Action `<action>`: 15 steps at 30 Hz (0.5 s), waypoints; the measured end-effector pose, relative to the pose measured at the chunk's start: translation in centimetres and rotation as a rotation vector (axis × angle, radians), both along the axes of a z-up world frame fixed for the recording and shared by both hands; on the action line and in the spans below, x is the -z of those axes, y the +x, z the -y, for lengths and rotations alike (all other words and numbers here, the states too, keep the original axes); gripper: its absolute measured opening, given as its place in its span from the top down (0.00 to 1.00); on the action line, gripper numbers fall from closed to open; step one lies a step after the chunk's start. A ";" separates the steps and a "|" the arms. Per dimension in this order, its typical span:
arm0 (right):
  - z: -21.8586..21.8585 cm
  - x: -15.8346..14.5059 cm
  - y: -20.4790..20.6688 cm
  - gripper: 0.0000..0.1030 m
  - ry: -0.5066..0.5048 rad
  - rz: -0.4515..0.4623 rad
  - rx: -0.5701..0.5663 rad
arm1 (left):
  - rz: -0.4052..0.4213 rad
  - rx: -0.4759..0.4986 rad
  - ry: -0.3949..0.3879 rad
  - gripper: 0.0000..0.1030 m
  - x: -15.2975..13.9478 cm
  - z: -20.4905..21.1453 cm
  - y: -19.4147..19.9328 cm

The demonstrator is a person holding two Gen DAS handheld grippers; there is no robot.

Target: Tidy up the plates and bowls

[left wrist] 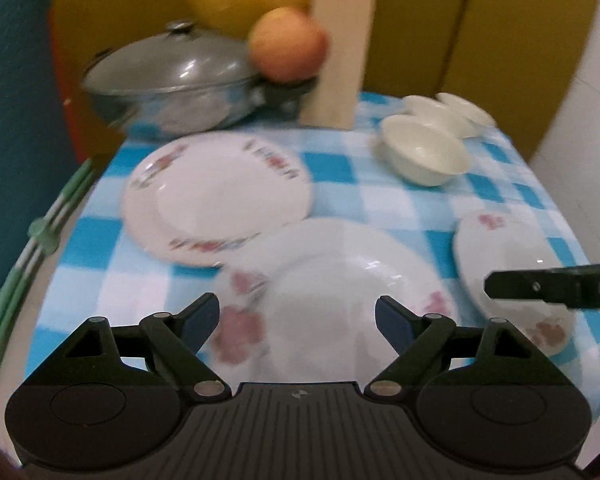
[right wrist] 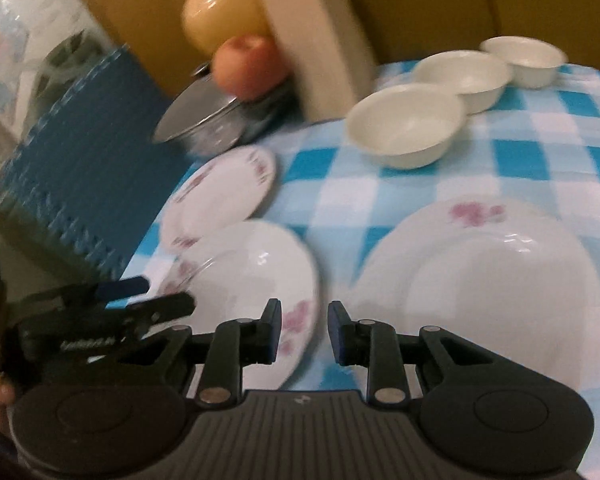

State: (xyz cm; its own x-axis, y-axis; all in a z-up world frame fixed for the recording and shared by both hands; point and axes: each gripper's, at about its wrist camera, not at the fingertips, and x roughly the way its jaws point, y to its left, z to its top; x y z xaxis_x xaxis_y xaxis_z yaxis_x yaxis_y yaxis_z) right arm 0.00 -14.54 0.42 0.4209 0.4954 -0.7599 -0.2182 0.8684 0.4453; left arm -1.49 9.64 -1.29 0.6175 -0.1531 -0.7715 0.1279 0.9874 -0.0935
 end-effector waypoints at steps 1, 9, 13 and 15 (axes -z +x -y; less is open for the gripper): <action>-0.3 0.2 0.0 0.79 0.000 -0.010 -0.009 | 0.000 -0.005 0.006 0.13 0.1 -0.2 0.0; -1.0 1.7 0.3 0.79 0.033 -0.102 -0.033 | -0.046 -0.013 0.016 0.13 1.0 -1.6 0.1; -1.2 2.0 0.4 0.77 0.045 -0.101 -0.022 | -0.075 0.010 0.029 0.15 1.7 -0.9 0.4; -1.1 2.0 0.5 0.77 0.074 -0.117 -0.018 | -0.088 0.020 0.028 0.15 2.2 -0.6 0.4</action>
